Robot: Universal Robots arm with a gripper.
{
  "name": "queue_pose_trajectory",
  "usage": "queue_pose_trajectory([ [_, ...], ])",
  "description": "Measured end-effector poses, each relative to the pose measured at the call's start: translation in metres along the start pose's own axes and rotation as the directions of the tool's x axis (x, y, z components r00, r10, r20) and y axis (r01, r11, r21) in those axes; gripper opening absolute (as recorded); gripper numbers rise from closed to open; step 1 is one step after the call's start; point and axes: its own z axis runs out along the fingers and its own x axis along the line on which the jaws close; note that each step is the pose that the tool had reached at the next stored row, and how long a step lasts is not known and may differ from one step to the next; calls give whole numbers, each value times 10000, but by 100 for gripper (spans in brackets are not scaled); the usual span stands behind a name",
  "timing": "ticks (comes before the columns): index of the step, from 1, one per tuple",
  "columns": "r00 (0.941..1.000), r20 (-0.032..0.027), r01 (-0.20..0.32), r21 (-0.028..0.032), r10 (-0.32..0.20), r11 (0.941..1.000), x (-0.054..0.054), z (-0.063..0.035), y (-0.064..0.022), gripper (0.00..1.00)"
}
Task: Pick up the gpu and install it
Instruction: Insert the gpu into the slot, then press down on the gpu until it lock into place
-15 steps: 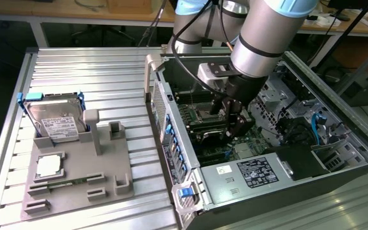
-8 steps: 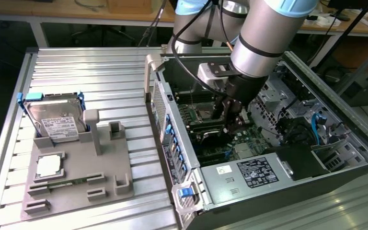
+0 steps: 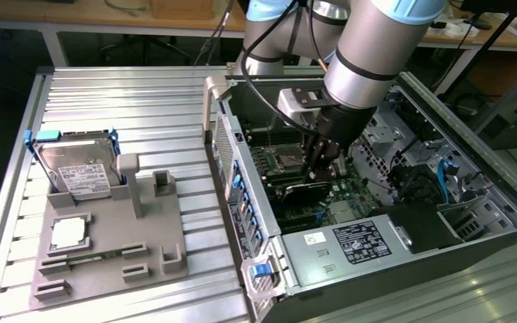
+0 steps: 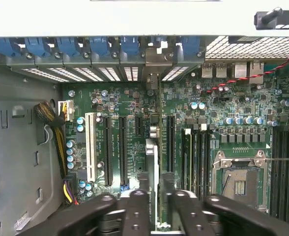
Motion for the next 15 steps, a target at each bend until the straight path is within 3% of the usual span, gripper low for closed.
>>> queue_pose_trajectory([
  [1, 10000, 0, 0, -1, 0, 10000, 0, 0, 0, 20],
  [3, 10000, 0, -1, 0, 1, 10000, 0, 0, 0, 11],
  [9, 10000, 0, 0, 0, 0, 10000, 0, 0, 0, 11],
  [10, 10000, -29, -1, 0, 1, 10000, 0, 0, 5, 11],
  [12, 10000, -35, 0, 0, 0, 10000, 0, 0, 14, 11],
  [13, 10000, -31, 0, -1, 0, 10000, 1, 0, 49, 11],
  [14, 10000, 7, 0, -1, 0, 10000, 2, -7, 210, 11],
  [15, 10000, 7, 0, 0, 0, 10000, 1, -60, 271, 11],
])
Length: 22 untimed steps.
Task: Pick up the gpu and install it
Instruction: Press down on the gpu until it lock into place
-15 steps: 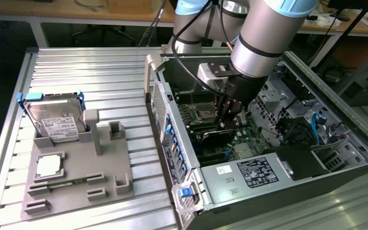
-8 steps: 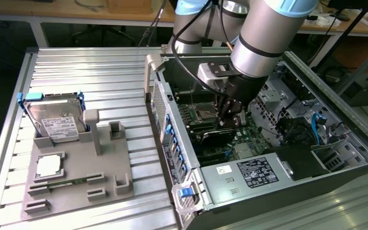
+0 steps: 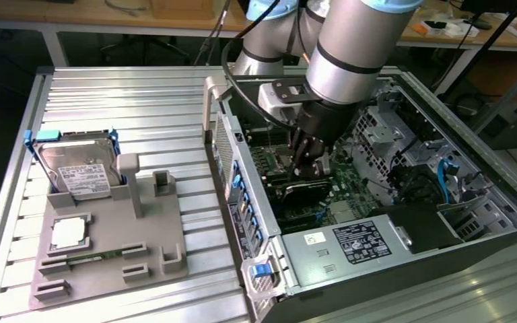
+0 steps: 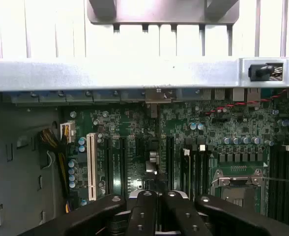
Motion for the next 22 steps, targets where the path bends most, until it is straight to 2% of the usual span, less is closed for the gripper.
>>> queue_pose_trajectory([
  [2, 10000, 1, 0, 0, 0, 10000, -4, -149, 29, 11],
  [3, 10000, 0, 0, 0, 0, 10000, -6, -229, 75, 11],
  [4, 10000, 2, 0, 1, 0, 10000, -5, -250, 122, 11],
  [5, 10000, 1, 1, 1, -1, 10000, -4, -242, 275, 11],
  [6, 10000, 4, 1, 18, -1, 10000, -2, -192, 433, 11],
  [7, 10000, 3, 0, 21, 0, 10000, 0, -151, 491, 11],
  [12, 10000, -2, -2, 16, 2, 10000, 1, -128, 508, 11],
  [16, 10000, -6, -4, 33, 4, 10000, -1, -64, 576, 11],
  [19, 10000, -3, -1, 68, 1, 10000, 1, -16, 624, 11],
  [22, 10000, -5, -5, 65, 5, 10000, 0, -13, 648, 11],
])
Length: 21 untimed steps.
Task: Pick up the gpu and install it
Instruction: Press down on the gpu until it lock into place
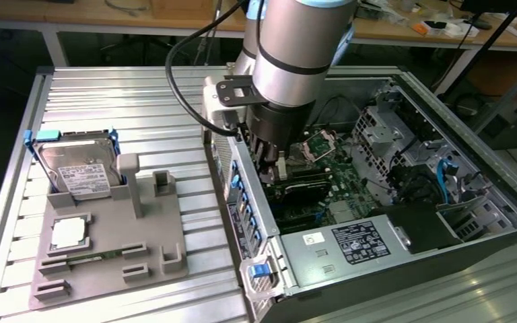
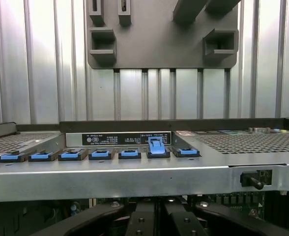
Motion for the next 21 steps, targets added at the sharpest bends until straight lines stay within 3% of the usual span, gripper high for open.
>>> queue_pose_trajectory([
  [21, 10000, 4, -1, -1, 1, 10000, -12, -60, -1, 11],
])
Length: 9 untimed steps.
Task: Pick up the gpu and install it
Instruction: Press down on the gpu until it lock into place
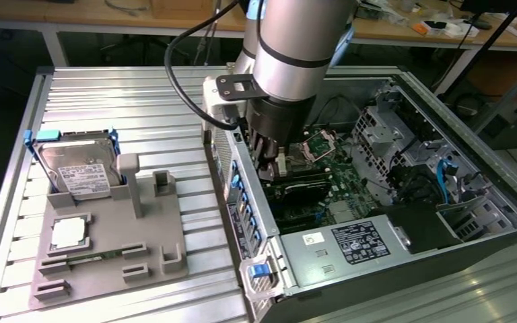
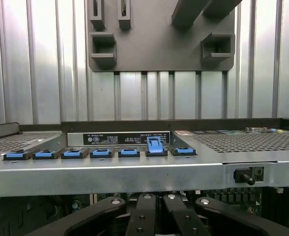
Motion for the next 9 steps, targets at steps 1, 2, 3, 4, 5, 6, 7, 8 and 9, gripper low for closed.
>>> queue_pose_trajectory([
  [1, 10000, -3, -3, -2, 3, 10000, 1, 10, 0, 11],
  [2, 10000, -6, -5, -3, 5, 10000, 1, 21, 0, 11],
  [3, 10000, -9, -7, -4, 7, 10000, 2, 31, 0, 11],
  [4, 10000, -7, -8, -3, 8, 10000, 2, 44, 0, 11],
  [5, 10000, 16, -8, 14, 8, 10000, 1, 62, -1, 11],
  [6, 10000, 13, -9, 11, 9, 10000, 1, 62, -1, 11],
  [7, 10000, 15, -10, 6, 10, 10000, 2, 60, -1, 11],
  [8, 10000, 12, -14, -4, 14, 10000, 1, 55, -14, 11],
  [9, 10000, 14, -13, -1, 13, 10000, 1, 55, -27, 11],
])
